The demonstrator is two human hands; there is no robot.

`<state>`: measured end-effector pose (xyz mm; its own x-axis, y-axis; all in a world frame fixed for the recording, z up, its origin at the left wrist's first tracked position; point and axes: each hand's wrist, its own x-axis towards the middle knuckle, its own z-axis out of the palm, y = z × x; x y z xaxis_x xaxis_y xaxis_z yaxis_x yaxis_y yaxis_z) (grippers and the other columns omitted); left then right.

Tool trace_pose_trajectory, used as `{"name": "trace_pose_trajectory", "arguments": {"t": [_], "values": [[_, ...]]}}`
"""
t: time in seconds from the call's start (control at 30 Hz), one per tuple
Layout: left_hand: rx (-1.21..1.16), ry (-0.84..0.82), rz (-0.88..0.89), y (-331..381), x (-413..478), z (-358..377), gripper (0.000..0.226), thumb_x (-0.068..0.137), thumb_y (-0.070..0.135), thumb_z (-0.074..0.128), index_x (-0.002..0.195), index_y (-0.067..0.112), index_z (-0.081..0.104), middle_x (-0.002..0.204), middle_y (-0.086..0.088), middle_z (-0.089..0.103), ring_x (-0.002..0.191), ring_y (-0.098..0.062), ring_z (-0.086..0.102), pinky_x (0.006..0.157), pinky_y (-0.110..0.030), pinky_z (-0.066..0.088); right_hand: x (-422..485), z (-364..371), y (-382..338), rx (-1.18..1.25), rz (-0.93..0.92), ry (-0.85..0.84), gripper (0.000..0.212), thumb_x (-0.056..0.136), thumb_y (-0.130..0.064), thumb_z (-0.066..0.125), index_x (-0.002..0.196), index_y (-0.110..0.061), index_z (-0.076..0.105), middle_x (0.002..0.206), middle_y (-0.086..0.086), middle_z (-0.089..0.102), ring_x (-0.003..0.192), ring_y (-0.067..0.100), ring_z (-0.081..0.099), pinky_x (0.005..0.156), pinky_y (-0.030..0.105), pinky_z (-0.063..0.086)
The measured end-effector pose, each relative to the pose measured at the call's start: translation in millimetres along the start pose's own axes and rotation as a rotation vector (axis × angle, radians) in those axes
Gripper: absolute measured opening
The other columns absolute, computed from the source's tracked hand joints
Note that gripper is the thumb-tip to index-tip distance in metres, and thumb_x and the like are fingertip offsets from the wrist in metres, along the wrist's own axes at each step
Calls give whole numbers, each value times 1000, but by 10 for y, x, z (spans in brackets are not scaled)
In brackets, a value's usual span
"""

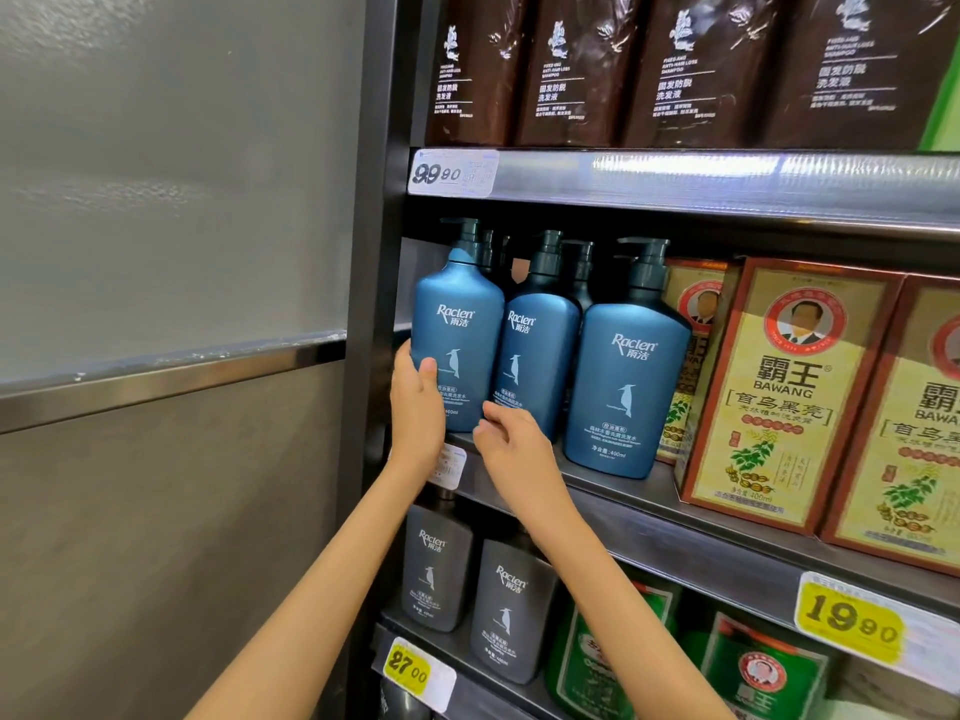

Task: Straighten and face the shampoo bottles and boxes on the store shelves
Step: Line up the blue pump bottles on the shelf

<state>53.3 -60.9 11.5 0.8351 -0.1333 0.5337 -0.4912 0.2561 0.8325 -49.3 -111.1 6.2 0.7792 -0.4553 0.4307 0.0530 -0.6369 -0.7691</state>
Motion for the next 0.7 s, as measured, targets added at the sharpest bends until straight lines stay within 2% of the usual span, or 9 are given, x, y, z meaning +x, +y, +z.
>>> {"name": "trace_pose_trajectory", "arguments": {"t": [0.07,0.13,0.23,0.27,0.33,0.43,0.5,0.57,0.7], "values": [[-10,-7,-7,-16,39,-9,33,100,9,27,131,7,39,115,-8,54,91,-13,53,62,-6,44,22,-9,-17,-29,33,-17,18,95,-8,42,106,-4,56,100,11,53,93,15,50,75,14,32],[-16,-17,-25,-30,74,-18,33,100,10,27,131,8,39,115,-8,54,89,-10,53,62,-9,44,53,-11,-36,-60,45,-25,14,94,-5,39,85,-2,49,75,7,50,82,23,44,69,26,29],[2,-28,-34,-20,65,-22,35,100,12,29,135,10,35,117,-6,52,89,-5,53,62,-6,43,87,-1,-66,-99,50,-50,20,94,-2,36,74,-8,36,62,-1,34,67,18,31,56,25,25],[26,-23,-24,-17,39,-15,36,100,12,31,136,9,33,121,-8,51,94,-8,53,67,-7,44,96,-1,-66,-105,53,-48,20,94,-1,36,75,-8,37,63,-1,35,68,19,31,53,22,26],[166,-8,22,-32,-42,11,47,97,13,40,141,6,26,134,-15,41,115,-20,46,90,-19,41,118,-4,-44,-92,63,-43,17,94,0,36,81,-1,46,73,6,49,77,26,39,55,21,28],[321,3,85,-72,-198,34,73,92,15,54,147,3,7,143,-19,26,133,-28,26,108,-33,25,103,-44,5,-40,62,-51,25,96,-1,38,112,11,54,111,20,62,106,31,55,81,29,37],[374,-7,108,-96,-248,33,84,89,17,59,147,2,0,145,-19,22,136,-30,22,112,-37,23,19,-92,42,10,37,-25,30,97,-1,39,121,6,55,124,17,61,114,24,56,90,22,38],[411,-21,99,-99,-239,43,92,86,20,64,146,2,-3,146,-19,20,137,-31,19,112,-39,21,-76,-145,77,110,14,16,33,96,-1,40,124,-5,57,123,6,62,108,10,58,90,10,38],[507,-11,59,-66,-179,99,103,81,28,70,145,-2,-5,144,-23,22,135,-34,21,110,-37,19,-204,-265,154,243,-23,107,32,95,3,42,113,-15,62,108,0,66,95,-1,59,83,2,41]]}}
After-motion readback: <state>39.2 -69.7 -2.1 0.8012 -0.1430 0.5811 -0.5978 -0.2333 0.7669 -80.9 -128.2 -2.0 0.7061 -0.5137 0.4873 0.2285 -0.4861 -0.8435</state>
